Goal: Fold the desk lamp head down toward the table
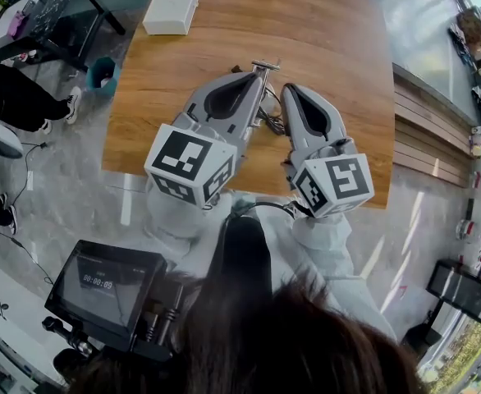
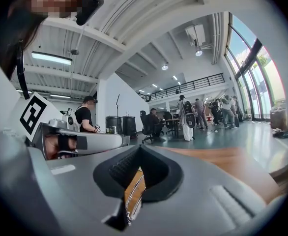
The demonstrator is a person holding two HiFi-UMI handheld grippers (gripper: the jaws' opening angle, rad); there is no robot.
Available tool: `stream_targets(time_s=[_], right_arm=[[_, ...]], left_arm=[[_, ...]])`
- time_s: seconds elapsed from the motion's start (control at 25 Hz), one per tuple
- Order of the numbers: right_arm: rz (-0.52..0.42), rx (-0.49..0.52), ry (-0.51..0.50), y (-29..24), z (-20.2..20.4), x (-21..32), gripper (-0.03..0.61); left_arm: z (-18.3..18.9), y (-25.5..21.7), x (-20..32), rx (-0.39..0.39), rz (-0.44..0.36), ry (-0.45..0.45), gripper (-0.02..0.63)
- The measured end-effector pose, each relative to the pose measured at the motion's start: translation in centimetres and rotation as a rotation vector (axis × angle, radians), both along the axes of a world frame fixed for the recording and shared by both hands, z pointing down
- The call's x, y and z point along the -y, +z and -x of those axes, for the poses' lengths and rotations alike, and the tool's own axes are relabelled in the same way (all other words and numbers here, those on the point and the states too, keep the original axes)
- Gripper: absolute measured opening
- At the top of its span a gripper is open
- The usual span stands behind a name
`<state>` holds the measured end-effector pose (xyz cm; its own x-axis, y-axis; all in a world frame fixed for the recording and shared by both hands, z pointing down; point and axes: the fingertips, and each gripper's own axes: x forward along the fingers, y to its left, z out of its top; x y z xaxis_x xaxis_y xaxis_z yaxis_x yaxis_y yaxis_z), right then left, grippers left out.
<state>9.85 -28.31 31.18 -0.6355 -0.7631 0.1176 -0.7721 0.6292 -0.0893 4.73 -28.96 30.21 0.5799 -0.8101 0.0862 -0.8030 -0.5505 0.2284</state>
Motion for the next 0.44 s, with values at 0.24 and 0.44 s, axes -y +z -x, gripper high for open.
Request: stream_targets(time_s=[0.24, 0.44], right_arm=[[0.001, 0.010, -0.008, -0.13, 0.26, 0.34, 0.000], [-0.008, 0.000, -0.007, -0.11, 0.63, 0.26, 0.000]], left_arm=[[-0.15, 0.22, 0.63, 0.017, 0.007, -0.002, 0.002], [-0.01, 0.19, 0.72, 0.015, 0.001, 0.001, 0.000]])
